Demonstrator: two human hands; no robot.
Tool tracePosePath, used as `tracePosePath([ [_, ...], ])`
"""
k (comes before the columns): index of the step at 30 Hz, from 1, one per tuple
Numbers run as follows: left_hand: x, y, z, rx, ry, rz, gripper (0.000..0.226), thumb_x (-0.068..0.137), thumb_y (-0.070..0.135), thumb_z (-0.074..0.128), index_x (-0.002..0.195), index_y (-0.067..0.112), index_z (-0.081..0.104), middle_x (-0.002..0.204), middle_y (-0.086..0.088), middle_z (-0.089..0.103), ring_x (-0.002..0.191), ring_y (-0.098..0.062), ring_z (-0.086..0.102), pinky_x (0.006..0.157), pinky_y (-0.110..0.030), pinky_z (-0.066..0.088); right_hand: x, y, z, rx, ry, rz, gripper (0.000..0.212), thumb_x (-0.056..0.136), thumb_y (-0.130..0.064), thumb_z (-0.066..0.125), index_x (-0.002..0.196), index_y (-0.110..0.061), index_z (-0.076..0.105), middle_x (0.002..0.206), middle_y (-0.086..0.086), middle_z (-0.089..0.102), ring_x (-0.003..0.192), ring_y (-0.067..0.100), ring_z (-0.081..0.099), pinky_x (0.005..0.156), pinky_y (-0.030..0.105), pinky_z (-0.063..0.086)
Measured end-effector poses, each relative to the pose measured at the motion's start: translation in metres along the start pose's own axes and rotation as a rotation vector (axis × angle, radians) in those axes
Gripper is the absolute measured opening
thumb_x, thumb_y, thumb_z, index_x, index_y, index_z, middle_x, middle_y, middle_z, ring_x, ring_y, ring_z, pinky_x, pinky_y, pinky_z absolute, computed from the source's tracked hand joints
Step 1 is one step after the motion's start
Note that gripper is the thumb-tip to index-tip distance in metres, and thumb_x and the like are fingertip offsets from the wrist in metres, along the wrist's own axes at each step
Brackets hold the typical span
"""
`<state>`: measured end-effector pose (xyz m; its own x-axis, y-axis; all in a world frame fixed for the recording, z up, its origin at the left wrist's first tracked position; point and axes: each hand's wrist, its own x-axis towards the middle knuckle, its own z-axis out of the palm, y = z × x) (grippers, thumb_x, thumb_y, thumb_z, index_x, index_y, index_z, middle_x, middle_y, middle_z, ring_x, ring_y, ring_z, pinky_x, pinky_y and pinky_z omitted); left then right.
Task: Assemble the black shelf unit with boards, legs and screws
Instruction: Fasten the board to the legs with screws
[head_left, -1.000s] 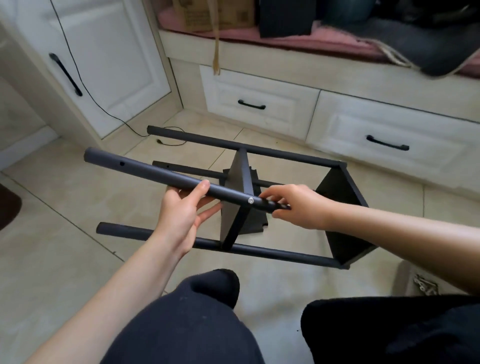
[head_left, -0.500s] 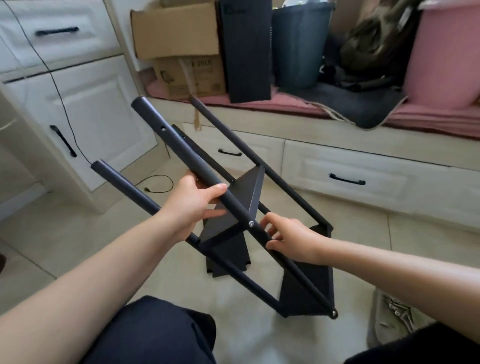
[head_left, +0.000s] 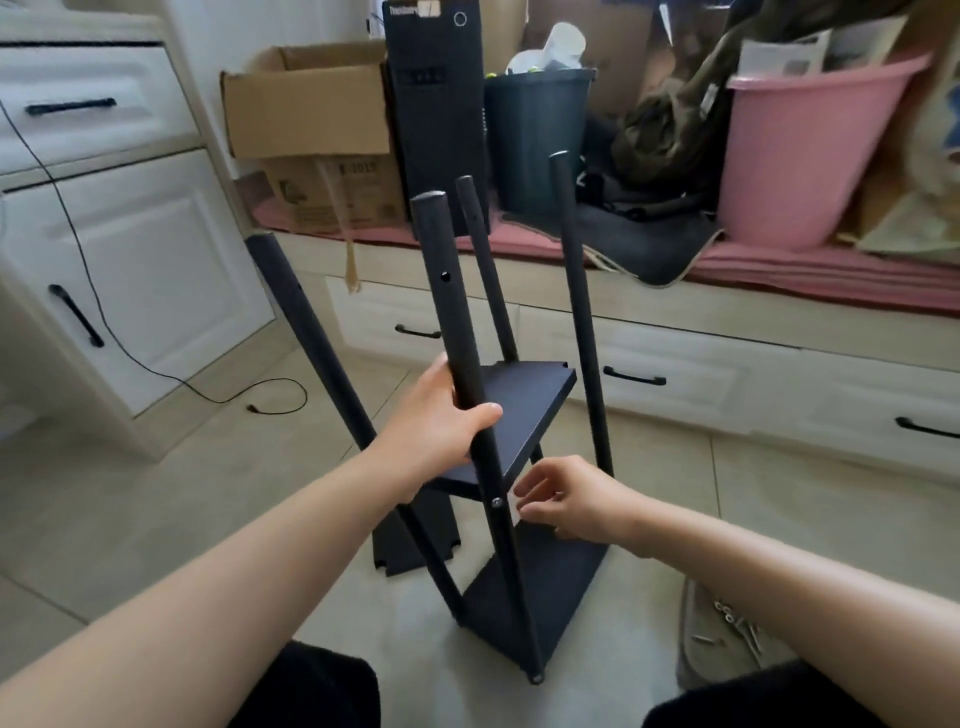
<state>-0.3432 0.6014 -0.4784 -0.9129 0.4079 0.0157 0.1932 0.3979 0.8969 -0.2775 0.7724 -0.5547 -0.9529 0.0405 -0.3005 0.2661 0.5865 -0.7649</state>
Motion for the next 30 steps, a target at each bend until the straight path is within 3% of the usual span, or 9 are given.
tracePosePath([
  [2, -0.007, -0.005, -0.003, 0.025, -0.027, 0.043, 0.024, 0.095, 0.021, 0.069, 0.095, 0.03, 0.047, 0.093, 0.0, 0.057, 0.086, -0.011, 0.067, 0.069, -0.03, 0.063, 0.0, 0.0, -0.014, -0.029, 0.041, -0.003, 0.018, 0.089, -0.022, 0.071, 0.106, -0.019, 0.067, 0.106, -0.001, 0.071, 0.089, 0.007, 0.064, 0.07, 0.015, 0.049],
  [4, -0.01, -0.009, -0.01, 0.065, -0.044, 0.064, 0.021, 0.095, 0.021, 0.069, 0.096, 0.025, 0.049, 0.091, -0.004, 0.059, 0.078, -0.007, 0.068, 0.064, -0.023, 0.061, 0.001, 0.004, -0.032, -0.018, 0.144, 0.021, 0.011, 0.089, -0.023, 0.071, 0.1, -0.022, 0.068, 0.102, -0.002, 0.071, 0.093, 0.011, 0.066, 0.078, 0.023, 0.054],
  [7, -0.014, -0.016, -0.023, 0.072, -0.098, 0.024, 0.019, 0.094, 0.02, 0.07, 0.1, 0.019, 0.053, 0.098, -0.009, 0.062, 0.083, -0.016, 0.073, 0.069, -0.037, 0.064, 0.004, 0.019, -0.058, 0.054, 0.289, 0.112, 0.006, 0.091, -0.026, 0.068, 0.096, -0.022, 0.065, 0.098, 0.002, 0.071, 0.092, 0.015, 0.067, 0.079, 0.033, 0.057],
  [13, -0.028, -0.031, -0.043, 0.069, -0.224, 0.022, 0.018, 0.093, 0.014, 0.07, 0.098, 0.018, 0.053, 0.091, -0.005, 0.06, 0.088, -0.025, 0.072, 0.074, -0.039, 0.064, 0.019, 0.041, -0.084, 0.169, 0.48, 0.241, 0.046, 0.095, -0.041, 0.061, 0.13, -0.014, 0.047, 0.113, 0.005, 0.06, 0.101, 0.026, 0.063, 0.087, 0.045, 0.057],
  [16, -0.034, -0.038, -0.051, 0.069, -0.264, 0.012, 0.019, 0.093, 0.011, 0.07, 0.097, 0.016, 0.052, 0.094, -0.015, 0.06, 0.094, -0.035, 0.068, 0.076, -0.041, 0.063, 0.028, 0.039, -0.083, 0.178, 0.5, 0.222, 0.059, 0.096, -0.044, 0.057, 0.144, -0.018, 0.033, 0.118, 0.003, 0.055, 0.104, 0.025, 0.059, 0.096, 0.048, 0.052],
  [20, -0.045, -0.041, -0.055, 0.1, -0.32, 0.043, 0.019, 0.093, 0.008, 0.069, 0.097, 0.015, 0.052, 0.097, -0.017, 0.061, 0.093, -0.034, 0.068, 0.08, -0.047, 0.061, 0.037, 0.033, -0.079, 0.214, 0.539, 0.149, 0.051, 0.098, -0.04, 0.056, 0.14, -0.022, 0.036, 0.123, 0.0, 0.055, 0.111, 0.021, 0.056, 0.097, 0.041, 0.046],
  [24, -0.05, -0.042, -0.055, 0.104, -0.342, 0.066, 0.021, 0.092, 0.004, 0.069, 0.098, 0.016, 0.053, 0.098, -0.014, 0.063, 0.094, -0.03, 0.068, 0.08, -0.046, 0.061, 0.036, 0.03, -0.08, 0.18, 0.591, 0.122, 0.031, 0.1, -0.033, 0.053, 0.126, -0.017, 0.046, 0.115, 0.003, 0.057, 0.103, 0.023, 0.057, 0.082, 0.036, 0.045],
  [27, -0.051, -0.038, -0.054, 0.11, -0.357, 0.078, 0.021, 0.092, 0.005, 0.069, 0.098, 0.016, 0.053, 0.095, -0.011, 0.065, 0.093, -0.03, 0.068, 0.08, -0.044, 0.061, 0.027, 0.031, -0.084, 0.15, 0.603, 0.124, 0.024, 0.102, -0.03, 0.051, 0.121, -0.016, 0.048, 0.109, 0.005, 0.058, 0.097, 0.023, 0.057, 0.078, 0.039, 0.048],
  [30, -0.049, -0.03, -0.055, 0.089, -0.358, 0.065, 0.021, 0.091, 0.005, 0.072, 0.099, 0.016, 0.057, 0.093, -0.007, 0.068, 0.092, -0.027, 0.07, 0.079, -0.046, 0.062, 0.014, 0.034, -0.087, 0.16, 0.6, 0.123, 0.024, 0.102, -0.025, 0.05, 0.123, -0.014, 0.048, 0.104, 0.005, 0.056, 0.099, 0.028, 0.06, 0.087, 0.047, 0.055],
])
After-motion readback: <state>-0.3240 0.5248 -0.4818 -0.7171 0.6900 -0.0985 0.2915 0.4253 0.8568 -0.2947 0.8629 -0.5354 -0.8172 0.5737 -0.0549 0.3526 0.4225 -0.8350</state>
